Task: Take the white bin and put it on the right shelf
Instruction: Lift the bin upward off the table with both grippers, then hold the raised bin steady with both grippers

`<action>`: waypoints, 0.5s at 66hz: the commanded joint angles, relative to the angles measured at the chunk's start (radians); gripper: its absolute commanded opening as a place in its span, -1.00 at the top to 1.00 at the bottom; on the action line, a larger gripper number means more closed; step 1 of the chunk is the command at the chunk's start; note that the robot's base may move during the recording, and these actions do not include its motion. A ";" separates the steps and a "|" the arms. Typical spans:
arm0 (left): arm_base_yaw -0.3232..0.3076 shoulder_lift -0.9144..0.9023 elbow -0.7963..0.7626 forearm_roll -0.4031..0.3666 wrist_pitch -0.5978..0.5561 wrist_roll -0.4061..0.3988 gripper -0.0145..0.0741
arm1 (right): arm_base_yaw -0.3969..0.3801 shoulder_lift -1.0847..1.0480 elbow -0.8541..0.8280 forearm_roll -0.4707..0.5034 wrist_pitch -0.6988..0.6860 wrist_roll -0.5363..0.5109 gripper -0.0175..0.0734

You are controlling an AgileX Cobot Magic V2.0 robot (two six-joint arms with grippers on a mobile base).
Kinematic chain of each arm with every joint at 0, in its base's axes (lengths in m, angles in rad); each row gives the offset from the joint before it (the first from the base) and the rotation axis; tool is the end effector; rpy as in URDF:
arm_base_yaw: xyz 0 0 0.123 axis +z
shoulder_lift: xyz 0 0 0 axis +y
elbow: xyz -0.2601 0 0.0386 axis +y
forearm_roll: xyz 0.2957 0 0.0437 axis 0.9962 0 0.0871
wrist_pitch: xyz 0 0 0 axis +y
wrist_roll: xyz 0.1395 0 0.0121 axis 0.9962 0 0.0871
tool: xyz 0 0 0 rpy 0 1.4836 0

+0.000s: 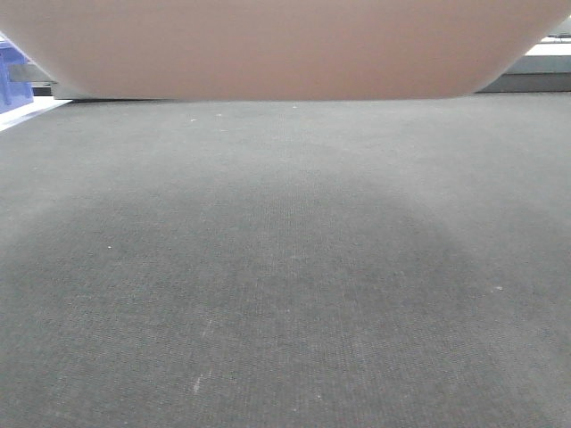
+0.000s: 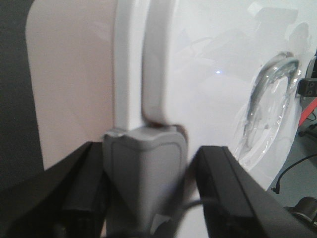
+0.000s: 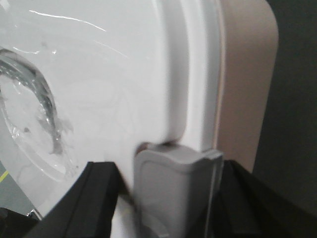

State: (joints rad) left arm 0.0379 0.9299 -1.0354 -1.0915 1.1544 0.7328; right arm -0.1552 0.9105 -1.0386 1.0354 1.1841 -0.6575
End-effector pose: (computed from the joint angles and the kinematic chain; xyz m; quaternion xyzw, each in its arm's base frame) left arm 0.2358 -0.1048 0.3820 0.2232 0.7864 -0.3816 0.4314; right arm 0.2388 0.0756 0.3798 -0.1652 0.8144 0.3511 0.4315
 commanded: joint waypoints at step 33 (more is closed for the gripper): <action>-0.017 -0.019 -0.036 -0.177 0.069 0.010 0.13 | 0.012 -0.028 -0.036 0.208 0.097 -0.011 -0.26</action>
State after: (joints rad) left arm 0.0379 0.9299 -1.0354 -1.0875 1.1544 0.7328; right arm -0.1552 0.8973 -1.0386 1.0354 1.1822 -0.6575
